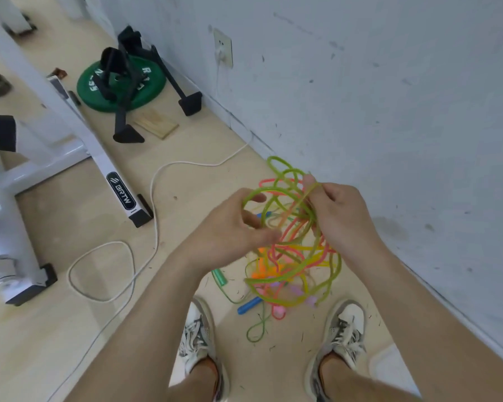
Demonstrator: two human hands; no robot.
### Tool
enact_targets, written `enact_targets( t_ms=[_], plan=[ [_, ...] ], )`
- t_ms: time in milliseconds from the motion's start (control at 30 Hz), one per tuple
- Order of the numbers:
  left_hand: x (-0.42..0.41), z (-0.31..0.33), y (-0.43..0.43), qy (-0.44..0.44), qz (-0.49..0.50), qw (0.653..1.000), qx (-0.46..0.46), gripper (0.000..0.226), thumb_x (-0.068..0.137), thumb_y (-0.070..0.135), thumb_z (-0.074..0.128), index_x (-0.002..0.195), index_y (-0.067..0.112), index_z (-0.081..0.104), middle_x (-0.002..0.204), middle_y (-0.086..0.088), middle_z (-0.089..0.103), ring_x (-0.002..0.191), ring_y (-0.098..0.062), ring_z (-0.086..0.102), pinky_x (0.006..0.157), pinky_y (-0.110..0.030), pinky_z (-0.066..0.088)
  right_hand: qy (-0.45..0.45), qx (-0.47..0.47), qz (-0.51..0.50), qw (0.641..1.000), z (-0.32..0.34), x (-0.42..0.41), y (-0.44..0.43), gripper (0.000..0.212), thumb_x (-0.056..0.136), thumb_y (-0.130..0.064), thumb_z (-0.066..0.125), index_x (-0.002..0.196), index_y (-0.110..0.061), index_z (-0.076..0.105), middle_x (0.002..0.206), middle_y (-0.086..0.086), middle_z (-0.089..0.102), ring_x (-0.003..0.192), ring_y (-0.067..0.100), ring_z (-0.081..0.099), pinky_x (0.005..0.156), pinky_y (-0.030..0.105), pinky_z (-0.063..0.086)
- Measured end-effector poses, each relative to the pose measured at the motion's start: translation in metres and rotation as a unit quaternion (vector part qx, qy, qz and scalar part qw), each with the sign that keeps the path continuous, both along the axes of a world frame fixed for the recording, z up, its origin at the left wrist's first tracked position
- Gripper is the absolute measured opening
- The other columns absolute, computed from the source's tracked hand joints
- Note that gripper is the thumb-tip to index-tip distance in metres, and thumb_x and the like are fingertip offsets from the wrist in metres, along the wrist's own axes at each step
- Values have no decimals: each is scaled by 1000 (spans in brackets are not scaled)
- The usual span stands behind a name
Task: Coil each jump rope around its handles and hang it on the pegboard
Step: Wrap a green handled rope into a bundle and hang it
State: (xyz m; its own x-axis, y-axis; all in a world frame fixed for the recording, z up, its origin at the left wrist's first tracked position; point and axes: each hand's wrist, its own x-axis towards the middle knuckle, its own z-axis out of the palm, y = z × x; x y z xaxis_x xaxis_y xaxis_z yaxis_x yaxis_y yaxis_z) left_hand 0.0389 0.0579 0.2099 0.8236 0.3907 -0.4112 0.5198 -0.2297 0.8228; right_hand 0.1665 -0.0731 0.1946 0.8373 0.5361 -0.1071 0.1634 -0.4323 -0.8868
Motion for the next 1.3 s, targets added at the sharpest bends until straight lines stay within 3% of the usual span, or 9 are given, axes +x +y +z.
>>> enact_targets(
  t_ms=[133,233,367,633,767,933,1067,1167,1300],
  plan=[
    [0,-5,9,2,74,985,153,19,84,16,56,90,31,65,53,4,58,40,-6,46,50,-26,42,29,19,-78,996,0,10,-6,55,101,-38,46,55,-8,52,47,11,50,40,16,45,47,29,37],
    [-4,1,20,-46,216,964,149,23,83,24,64,103,33,61,76,5,54,58,-2,49,57,-24,43,68,38,-127,989,0,20,-11,44,99,-25,47,60,-6,55,57,14,52,51,21,48,50,29,36],
    [-2,-6,2,-119,119,939,300,42,74,33,69,112,31,52,110,4,48,103,-19,48,92,-40,42,157,67,-95,981,7,12,-8,35,99,-18,45,71,-2,59,63,18,52,40,22,46,39,24,36],
    [8,-16,-19,-113,40,962,246,16,84,39,59,80,26,67,68,11,68,68,-8,64,68,-35,52,162,71,-68,982,10,3,-2,48,101,-30,50,74,5,69,67,7,67,59,15,59,64,27,47],
    [12,-2,-19,-181,128,974,36,20,96,21,52,76,21,55,49,1,56,48,-21,53,54,-32,48,97,58,-82,990,4,5,0,32,100,-24,50,82,-9,72,76,1,68,62,4,59,60,16,45],
    [4,33,8,-357,305,878,-91,21,97,14,50,77,20,54,48,7,32,43,-10,21,41,-20,18,-180,-104,-106,972,-5,26,-17,24,99,-19,46,96,-12,69,90,8,69,92,30,61,76,37,42],
    [-15,38,39,-412,400,793,-206,23,100,18,44,78,22,50,55,5,23,49,-10,16,42,-23,13,61,47,-172,982,-3,41,-29,32,98,-28,50,74,-13,64,81,10,69,73,29,67,63,35,54],
    [-12,25,31,-307,386,838,-234,19,97,15,45,81,20,55,58,5,37,51,-9,23,41,-20,12,290,193,-102,932,13,27,-20,36,103,-32,45,84,-8,64,64,8,66,51,19,59,47,23,48],
    [4,28,-1,-284,240,869,-327,21,96,20,47,82,16,62,66,-1,49,51,-8,23,38,-16,13,213,61,161,962,27,7,-4,19,97,-26,58,112,-21,67,61,-5,57,53,10,48,51,20,38]
  ],
)
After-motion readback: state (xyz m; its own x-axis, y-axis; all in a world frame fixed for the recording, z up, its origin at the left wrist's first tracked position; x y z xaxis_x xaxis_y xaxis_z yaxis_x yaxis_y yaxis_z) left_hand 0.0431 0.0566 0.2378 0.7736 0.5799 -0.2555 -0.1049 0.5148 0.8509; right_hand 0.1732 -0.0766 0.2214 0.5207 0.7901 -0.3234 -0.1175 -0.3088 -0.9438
